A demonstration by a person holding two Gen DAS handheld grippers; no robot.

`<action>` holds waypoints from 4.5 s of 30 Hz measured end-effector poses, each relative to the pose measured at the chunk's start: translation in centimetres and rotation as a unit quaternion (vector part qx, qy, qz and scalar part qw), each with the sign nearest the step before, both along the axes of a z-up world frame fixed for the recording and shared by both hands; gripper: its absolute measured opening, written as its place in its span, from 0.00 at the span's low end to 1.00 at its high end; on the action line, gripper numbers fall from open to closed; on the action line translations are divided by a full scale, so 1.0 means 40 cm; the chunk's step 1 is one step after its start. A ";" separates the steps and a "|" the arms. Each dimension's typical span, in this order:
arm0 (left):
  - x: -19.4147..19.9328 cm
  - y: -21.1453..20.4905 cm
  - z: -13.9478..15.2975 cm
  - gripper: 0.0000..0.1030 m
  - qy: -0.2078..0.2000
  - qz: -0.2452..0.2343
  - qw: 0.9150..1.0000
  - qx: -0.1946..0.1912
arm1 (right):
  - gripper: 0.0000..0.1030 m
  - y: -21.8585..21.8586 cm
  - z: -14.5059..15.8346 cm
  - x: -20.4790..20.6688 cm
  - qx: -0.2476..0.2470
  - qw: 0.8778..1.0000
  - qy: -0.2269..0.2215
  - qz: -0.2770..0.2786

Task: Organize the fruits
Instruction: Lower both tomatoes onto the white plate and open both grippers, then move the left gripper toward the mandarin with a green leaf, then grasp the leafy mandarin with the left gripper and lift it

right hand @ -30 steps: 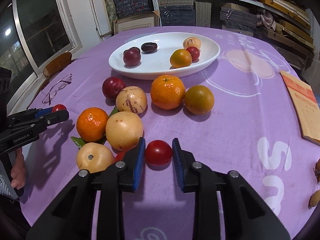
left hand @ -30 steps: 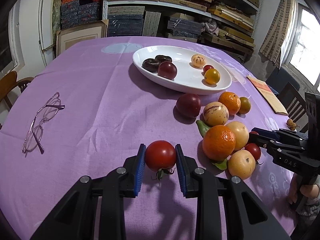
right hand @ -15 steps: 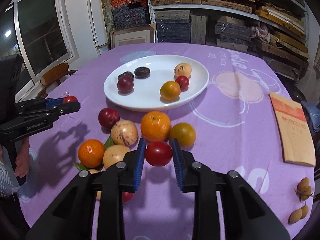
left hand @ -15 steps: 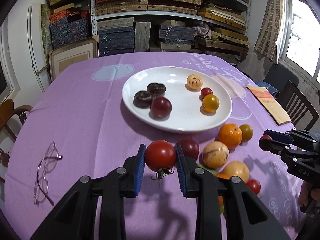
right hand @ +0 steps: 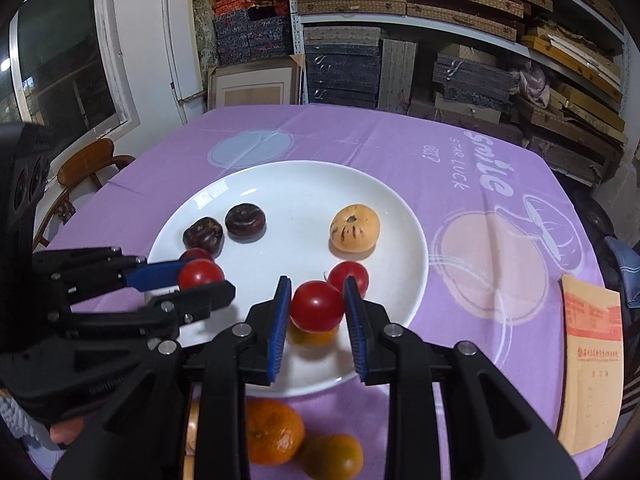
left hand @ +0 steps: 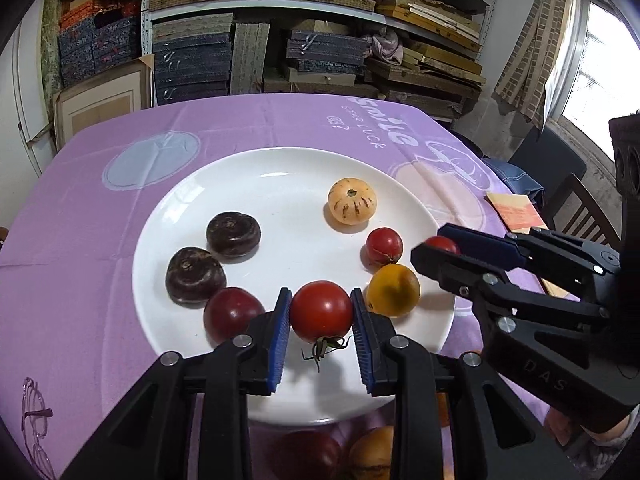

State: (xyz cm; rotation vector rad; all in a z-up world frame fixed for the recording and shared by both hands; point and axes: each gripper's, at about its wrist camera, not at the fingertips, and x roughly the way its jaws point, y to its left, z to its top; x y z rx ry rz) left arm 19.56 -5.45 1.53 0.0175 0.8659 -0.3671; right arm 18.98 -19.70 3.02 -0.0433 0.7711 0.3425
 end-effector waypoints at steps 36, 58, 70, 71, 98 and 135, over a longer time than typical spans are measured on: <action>-0.306 0.244 -0.006 0.69 -0.015 0.146 0.989 -0.004 | 0.96 -0.153 -0.036 -0.405 0.010 0.992 -0.084 -0.096; -0.395 0.049 -0.049 0.78 -0.024 0.040 0.998 0.042 | 0.96 -0.163 -0.068 -0.451 0.042 0.992 -0.067 -0.094; -0.377 0.137 -0.044 0.87 -0.034 0.087 0.995 0.039 | 0.96 -0.168 -0.064 -0.453 0.051 0.992 -0.064 -0.095; -0.376 0.149 -0.042 0.87 -0.034 0.095 0.994 0.039 | 0.96 -0.167 -0.064 -0.453 0.050 0.992 -0.064 -0.095; -0.393 0.178 -0.050 0.86 0.009 0.065 0.998 -0.021 | 0.96 -0.173 -0.065 -0.455 0.055 0.992 -0.066 -0.096; -0.346 0.135 -0.111 0.46 0.025 0.056 0.998 0.002 | 0.96 -0.164 -0.072 -0.454 0.049 0.993 -0.062 -0.090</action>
